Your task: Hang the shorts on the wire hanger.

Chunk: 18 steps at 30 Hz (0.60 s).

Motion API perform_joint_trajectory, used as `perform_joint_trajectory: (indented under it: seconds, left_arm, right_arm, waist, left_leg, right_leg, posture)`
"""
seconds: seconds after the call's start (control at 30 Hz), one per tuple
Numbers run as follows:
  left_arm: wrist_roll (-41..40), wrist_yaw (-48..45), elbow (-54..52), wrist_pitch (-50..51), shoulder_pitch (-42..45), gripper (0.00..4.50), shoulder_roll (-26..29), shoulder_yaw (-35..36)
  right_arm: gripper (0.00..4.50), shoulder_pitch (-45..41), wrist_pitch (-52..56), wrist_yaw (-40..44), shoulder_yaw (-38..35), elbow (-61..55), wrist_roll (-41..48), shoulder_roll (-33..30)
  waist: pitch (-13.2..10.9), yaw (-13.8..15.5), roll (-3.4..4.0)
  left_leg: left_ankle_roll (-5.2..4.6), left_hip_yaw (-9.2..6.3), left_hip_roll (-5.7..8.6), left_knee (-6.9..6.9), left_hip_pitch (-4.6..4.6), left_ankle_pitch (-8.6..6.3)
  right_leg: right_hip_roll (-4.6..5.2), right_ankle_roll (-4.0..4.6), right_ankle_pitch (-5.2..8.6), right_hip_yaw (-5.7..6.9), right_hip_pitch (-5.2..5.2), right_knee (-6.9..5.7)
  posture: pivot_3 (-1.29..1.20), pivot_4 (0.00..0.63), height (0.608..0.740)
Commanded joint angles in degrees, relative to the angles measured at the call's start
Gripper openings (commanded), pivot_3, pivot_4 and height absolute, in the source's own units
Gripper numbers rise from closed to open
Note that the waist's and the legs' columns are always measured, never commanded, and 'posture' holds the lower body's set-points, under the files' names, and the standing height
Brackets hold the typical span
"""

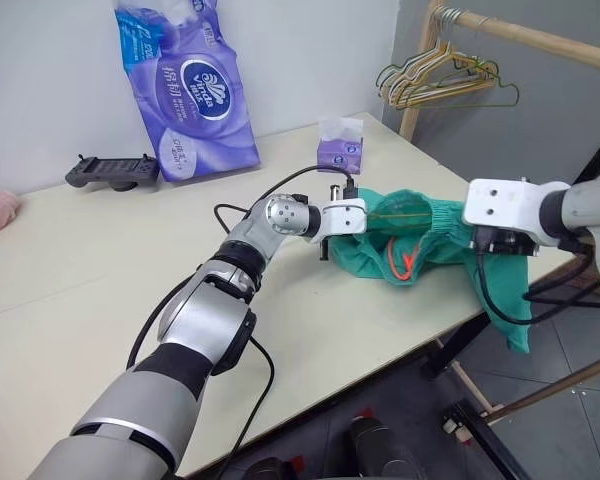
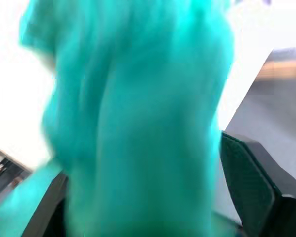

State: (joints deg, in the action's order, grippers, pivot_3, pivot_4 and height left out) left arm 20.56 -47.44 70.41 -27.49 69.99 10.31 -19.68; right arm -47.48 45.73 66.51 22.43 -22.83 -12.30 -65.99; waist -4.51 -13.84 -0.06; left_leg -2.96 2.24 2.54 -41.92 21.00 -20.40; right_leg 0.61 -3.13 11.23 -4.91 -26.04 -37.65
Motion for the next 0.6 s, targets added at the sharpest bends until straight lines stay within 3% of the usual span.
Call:
perform_joint_trajectory:
  seconds: [0.03, 0.33, 0.47, 0.5, 0.6]
  left_arm:
    - [0.12, 1.06, -2.54, -0.48, 2.42, 0.0, -0.02, 0.07]
    - [-0.08, 1.37, -3.13, 0.07, 2.39, 0.0, 0.95, 0.64]
    - [-0.05, 1.59, -3.22, 0.24, 2.67, 0.0, 1.29, 0.74]
    - [-0.04, 1.6, -3.22, 0.26, 2.74, 0.0, 1.36, 0.76]
    - [0.04, 1.66, -3.19, 0.27, 2.87, 0.0, 1.51, 0.79]
  right_arm:
    - [3.44, -3.08, -0.73, 0.47, 1.51, 2.23, -2.4, 2.21]
    - [3.44, 3.43, -9.18, 0.55, 2.52, 9.65, -6.49, 2.01]
    - [2.53, 4.85, -11.2, 0.08, 2.01, 12.28, -7.18, 3.49]
    - [2.17, 4.69, -11.61, -0.07, 1.9, 12.87, -7.45, 3.95]
    - [1.08, 4.19, -12.29, -0.73, 1.25, 14.34, -8.05, 5.28]
  waist:
    - [0.02, -0.06, -0.04]
    - [0.06, -0.05, -0.09]
    - [0.06, 0.01, -0.09]
    - [0.05, 0.02, -0.09]
    - [-0.99, -0.1, -0.68]
  left_leg:
    - [0.0, -0.01, 0.0, 0.0, 0.01, 0.0]
    - [0.01, -0.1, 0.01, 0.0, 0.04, 0.01]
    - [0.01, -0.09, 0.02, 0.0, 0.02, 0.01]
    - [0.02, -0.1, 0.02, 0.0, 0.02, 0.01]
    - [-0.05, -0.09, 0.02, 0.06, -0.08, -0.02]
  right_leg:
    - [0.01, 0.0, 0.0, 0.01, 0.0, 0.01]
    - [0.05, 0.0, 0.0, 0.12, 0.01, 0.03]
    - [0.06, 0.01, 0.0, 0.1, 0.01, 0.0]
    - [0.06, 0.01, 0.0, 0.11, 0.01, 0.0]
    - [0.07, 0.01, -0.01, 0.1, 0.08, -0.02]
  posture:
    - [-0.26, 0.0, 0.74]
    - [-0.22, 0.0, 0.74]
    - [-0.21, 0.0, 0.74]
    - [-0.21, 0.098, 0.74]
    - [-0.21, 0.101, 0.74]
